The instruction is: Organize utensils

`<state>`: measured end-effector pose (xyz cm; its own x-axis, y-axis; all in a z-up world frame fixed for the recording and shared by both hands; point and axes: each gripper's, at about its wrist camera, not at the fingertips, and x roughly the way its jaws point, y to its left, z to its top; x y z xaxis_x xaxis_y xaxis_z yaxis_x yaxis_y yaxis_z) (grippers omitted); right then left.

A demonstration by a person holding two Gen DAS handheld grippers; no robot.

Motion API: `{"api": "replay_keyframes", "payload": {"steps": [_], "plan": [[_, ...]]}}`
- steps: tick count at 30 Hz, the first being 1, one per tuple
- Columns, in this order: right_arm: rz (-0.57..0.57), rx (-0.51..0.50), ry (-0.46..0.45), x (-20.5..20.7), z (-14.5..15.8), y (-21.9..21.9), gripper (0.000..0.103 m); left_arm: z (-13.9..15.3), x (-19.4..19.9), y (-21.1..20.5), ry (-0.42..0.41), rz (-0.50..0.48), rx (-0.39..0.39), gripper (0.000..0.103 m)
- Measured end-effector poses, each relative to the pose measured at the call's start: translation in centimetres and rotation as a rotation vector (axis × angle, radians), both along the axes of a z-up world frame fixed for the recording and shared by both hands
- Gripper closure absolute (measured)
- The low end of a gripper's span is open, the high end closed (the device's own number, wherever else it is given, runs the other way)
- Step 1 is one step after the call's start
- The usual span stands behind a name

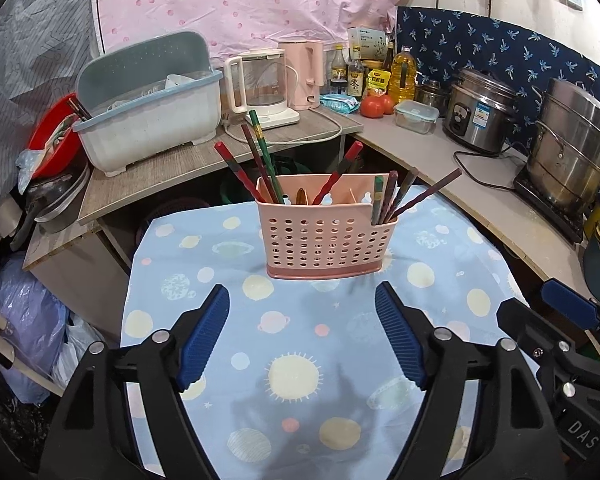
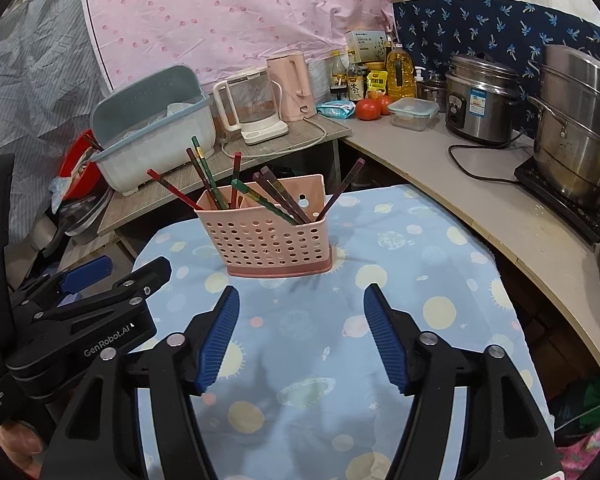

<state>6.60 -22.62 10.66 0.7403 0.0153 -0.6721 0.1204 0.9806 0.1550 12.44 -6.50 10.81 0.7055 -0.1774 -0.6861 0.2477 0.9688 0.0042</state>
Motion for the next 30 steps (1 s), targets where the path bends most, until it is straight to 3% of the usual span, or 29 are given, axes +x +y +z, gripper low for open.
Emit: {"api": "replay_keyframes", "payload": {"steps": [2, 13, 16, 30], "plan": [[0.001, -0.006, -0.001, -0.16, 0.03, 0.13, 0.025, -0.01, -0.27, -0.01, -0.004, 0.000, 0.003, 0.024], [-0.015, -0.015, 0.008, -0.58, 0.05, -0.07, 0.015, 0.04, -0.82, 0.27, -0.016, 0.020, 0.020, 0.012], [-0.025, -0.021, 0.004, -0.60, -0.01, -0.07, 0.006, 0.06, -0.67, 0.37, -0.015, 0.030, 0.025, 0.012], [-0.037, -0.058, -0.006, -0.16, -0.55, 0.32, 0.006, -0.39, -0.33, 0.73, -0.015, 0.063, 0.038, 0.010]]}}
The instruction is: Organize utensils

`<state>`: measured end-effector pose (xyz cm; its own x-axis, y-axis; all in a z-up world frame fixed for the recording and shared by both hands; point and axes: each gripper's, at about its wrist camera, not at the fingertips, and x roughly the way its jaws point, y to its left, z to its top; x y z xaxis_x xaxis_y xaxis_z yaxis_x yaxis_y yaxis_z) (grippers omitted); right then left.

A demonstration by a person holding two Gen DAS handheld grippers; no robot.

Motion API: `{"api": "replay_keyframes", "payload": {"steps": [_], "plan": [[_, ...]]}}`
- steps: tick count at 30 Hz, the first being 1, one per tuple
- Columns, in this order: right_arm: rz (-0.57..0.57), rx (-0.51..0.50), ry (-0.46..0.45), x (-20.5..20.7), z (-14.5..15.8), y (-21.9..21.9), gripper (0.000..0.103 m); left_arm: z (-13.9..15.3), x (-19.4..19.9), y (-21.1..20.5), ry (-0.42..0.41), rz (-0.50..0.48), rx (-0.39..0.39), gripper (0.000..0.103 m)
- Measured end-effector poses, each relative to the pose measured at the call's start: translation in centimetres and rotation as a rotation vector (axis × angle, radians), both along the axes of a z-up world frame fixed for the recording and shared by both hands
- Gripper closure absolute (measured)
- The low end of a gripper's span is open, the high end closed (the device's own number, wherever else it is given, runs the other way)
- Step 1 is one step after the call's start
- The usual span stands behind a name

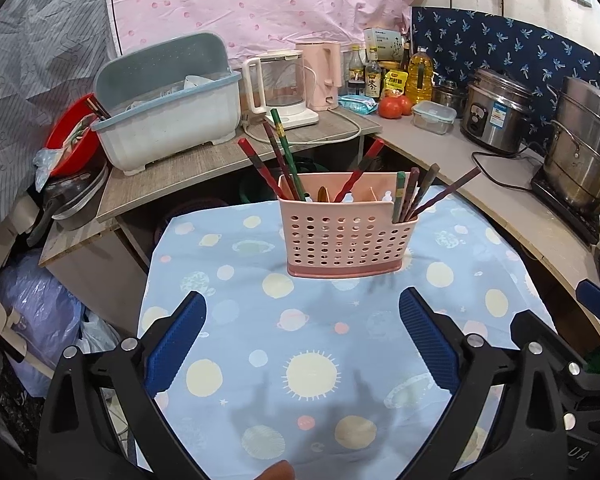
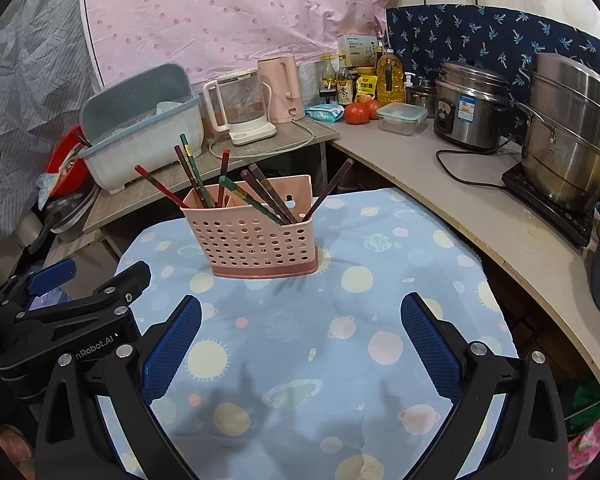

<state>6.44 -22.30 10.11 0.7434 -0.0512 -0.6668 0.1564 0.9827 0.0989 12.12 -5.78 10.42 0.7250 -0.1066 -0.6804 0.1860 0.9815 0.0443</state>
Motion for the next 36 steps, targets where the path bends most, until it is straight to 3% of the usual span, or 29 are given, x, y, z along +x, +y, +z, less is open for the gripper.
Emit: {"api": "replay_keyframes", "payload": {"steps": [36], "plan": [[-0.009, -0.035, 0.007, 0.22, -0.74, 0.08, 0.006, -0.34, -0.31, -0.12, -0.023, 0.048, 0.049, 0.010]]}}
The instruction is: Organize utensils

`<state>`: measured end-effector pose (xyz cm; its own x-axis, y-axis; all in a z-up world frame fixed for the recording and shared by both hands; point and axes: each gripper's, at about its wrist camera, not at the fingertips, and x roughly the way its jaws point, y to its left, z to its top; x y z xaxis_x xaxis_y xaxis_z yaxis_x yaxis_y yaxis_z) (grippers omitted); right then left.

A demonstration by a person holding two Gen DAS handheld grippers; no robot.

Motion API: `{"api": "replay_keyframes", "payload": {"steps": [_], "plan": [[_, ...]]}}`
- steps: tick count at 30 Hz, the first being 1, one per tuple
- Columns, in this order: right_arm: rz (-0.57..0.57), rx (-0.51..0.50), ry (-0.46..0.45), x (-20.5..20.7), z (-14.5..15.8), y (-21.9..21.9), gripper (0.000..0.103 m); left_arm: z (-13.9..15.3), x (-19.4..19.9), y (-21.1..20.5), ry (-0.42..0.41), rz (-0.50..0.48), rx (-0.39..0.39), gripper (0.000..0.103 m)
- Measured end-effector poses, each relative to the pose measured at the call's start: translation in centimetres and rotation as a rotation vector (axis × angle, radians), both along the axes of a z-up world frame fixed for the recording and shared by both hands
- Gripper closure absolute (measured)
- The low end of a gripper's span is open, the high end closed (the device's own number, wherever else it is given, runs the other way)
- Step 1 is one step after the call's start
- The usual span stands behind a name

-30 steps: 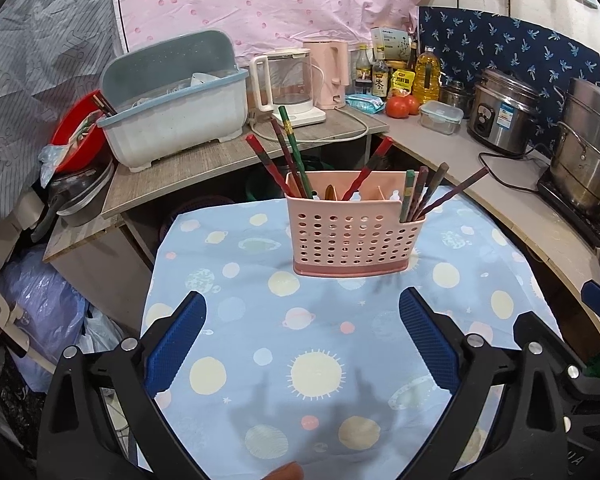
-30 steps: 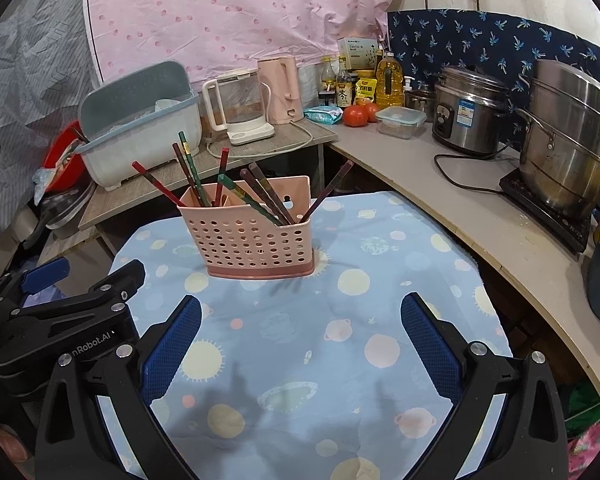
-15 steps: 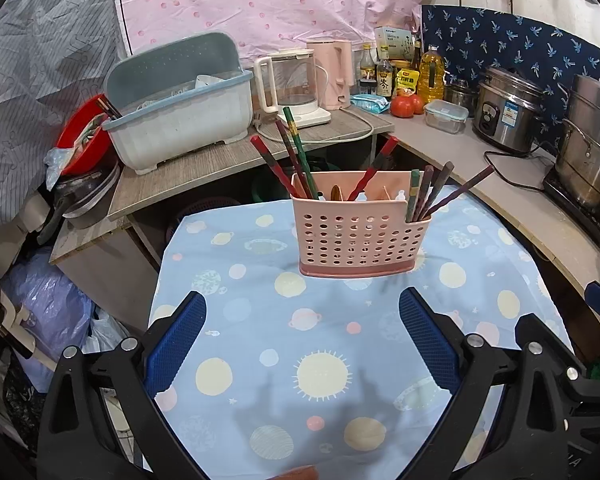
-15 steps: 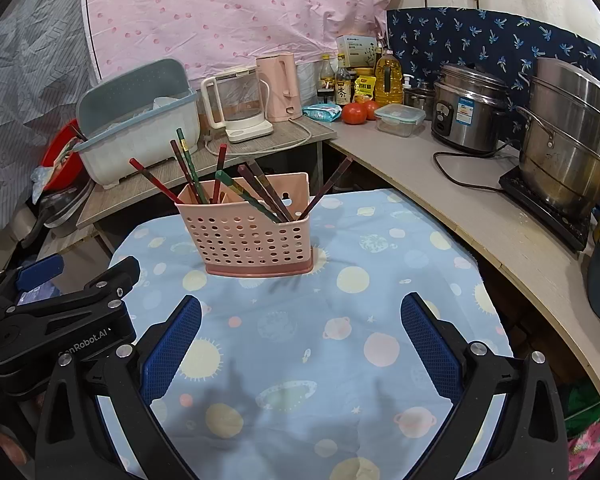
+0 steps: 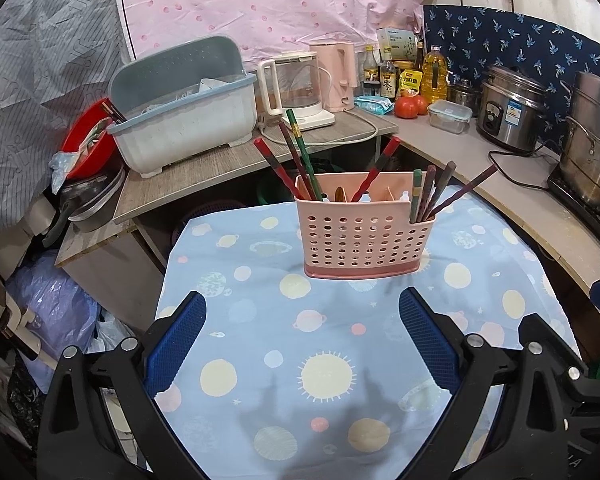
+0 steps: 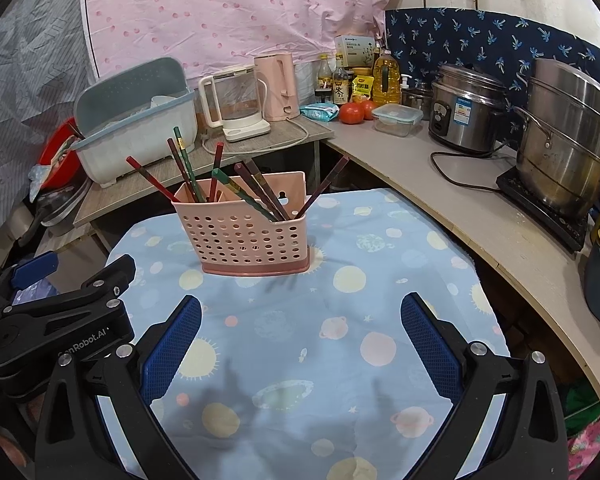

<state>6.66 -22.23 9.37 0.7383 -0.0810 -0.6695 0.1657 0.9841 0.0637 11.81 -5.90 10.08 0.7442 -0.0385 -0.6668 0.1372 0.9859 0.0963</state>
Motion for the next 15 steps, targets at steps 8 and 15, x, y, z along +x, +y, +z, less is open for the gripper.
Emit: {"api": "replay_keyframes", "payload": {"steps": [8, 15], "plan": [[-0.002, 0.001, 0.000, -0.10, -0.05, 0.00, 0.006, -0.08, -0.08, -0.15, 0.005, -0.001, 0.008, 0.010], [-0.004, 0.002, 0.000, -0.24, -0.14, -0.10, 0.006, -0.12, -0.12, -0.31, 0.007, -0.002, 0.010, 0.010]]}}
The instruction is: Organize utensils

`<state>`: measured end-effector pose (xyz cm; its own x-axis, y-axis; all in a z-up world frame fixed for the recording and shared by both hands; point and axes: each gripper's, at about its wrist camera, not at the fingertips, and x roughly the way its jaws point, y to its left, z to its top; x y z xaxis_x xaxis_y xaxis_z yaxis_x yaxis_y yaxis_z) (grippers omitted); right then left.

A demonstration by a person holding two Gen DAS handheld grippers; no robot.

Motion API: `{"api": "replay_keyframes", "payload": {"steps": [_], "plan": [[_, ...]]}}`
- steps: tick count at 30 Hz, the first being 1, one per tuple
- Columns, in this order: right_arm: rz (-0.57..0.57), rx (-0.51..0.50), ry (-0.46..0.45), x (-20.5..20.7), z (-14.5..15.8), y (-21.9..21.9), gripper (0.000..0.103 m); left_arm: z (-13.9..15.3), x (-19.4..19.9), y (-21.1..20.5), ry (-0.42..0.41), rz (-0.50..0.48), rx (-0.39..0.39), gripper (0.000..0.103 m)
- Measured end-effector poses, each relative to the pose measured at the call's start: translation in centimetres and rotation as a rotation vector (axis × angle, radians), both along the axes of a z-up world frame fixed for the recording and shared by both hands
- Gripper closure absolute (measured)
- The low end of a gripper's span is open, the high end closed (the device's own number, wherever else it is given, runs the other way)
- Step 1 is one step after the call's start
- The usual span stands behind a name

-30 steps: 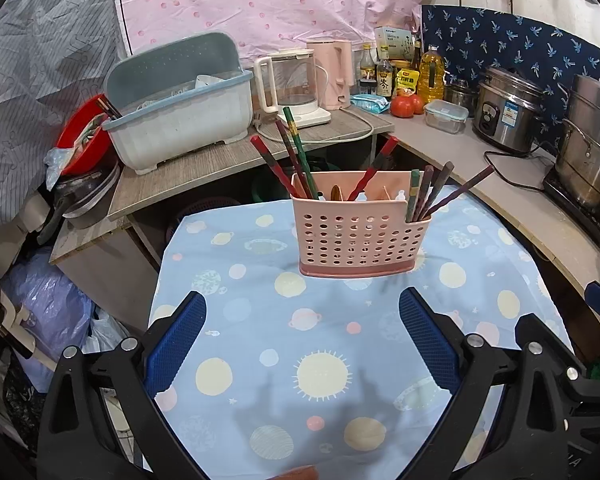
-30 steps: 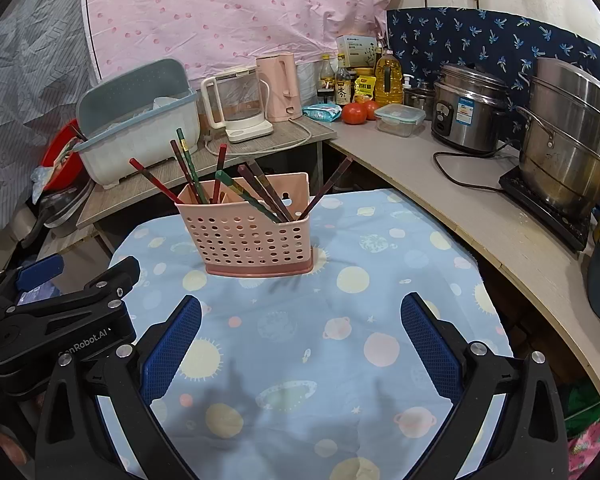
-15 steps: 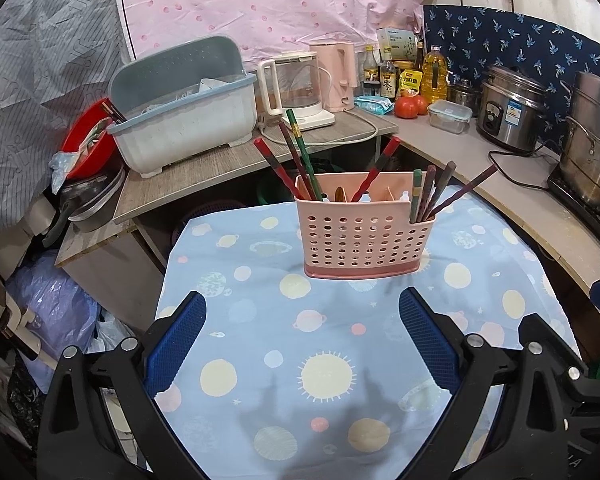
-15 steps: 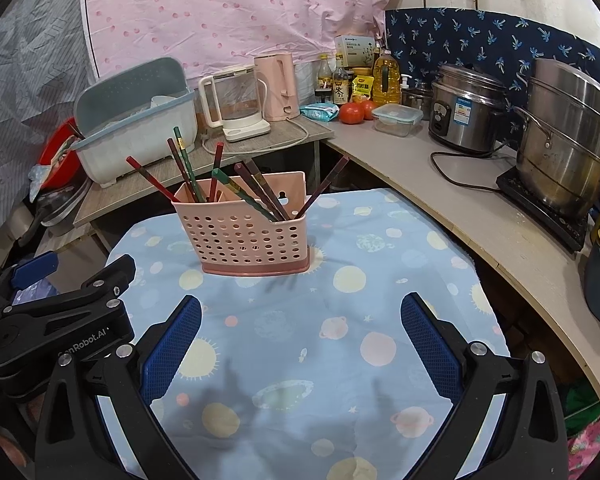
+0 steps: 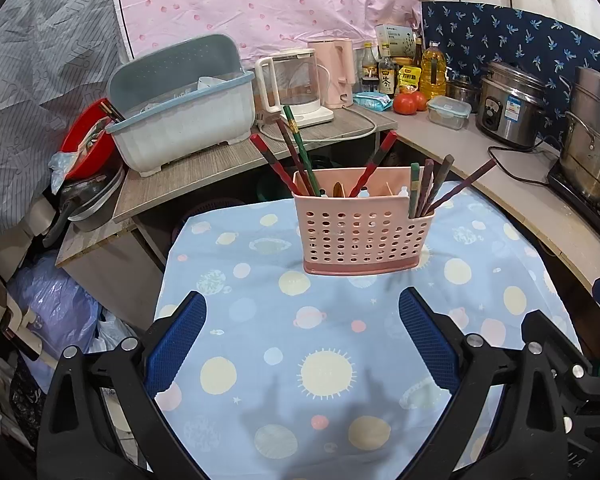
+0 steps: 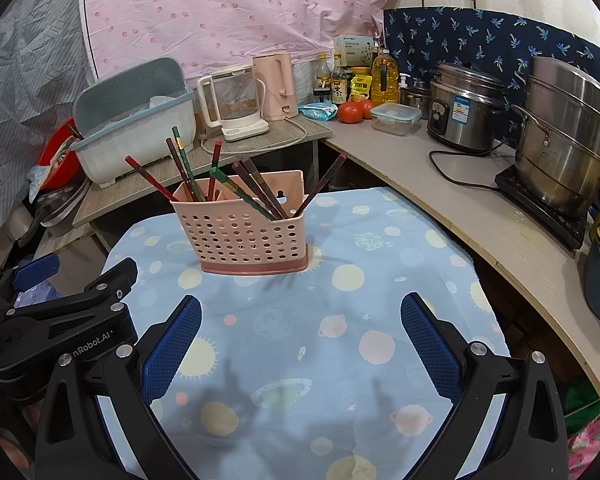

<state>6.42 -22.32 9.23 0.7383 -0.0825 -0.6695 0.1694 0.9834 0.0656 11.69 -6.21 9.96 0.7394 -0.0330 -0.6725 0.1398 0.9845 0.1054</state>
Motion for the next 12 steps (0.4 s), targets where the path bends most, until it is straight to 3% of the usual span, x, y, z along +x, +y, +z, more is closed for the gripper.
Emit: {"api": "replay_keyframes", "payload": {"steps": [12], "plan": [[-0.013, -0.006, -0.004, -0.37, -0.08, -0.08, 0.006, -0.16, -0.20, 0.00, 0.000, -0.004, 0.009, 0.010]]}}
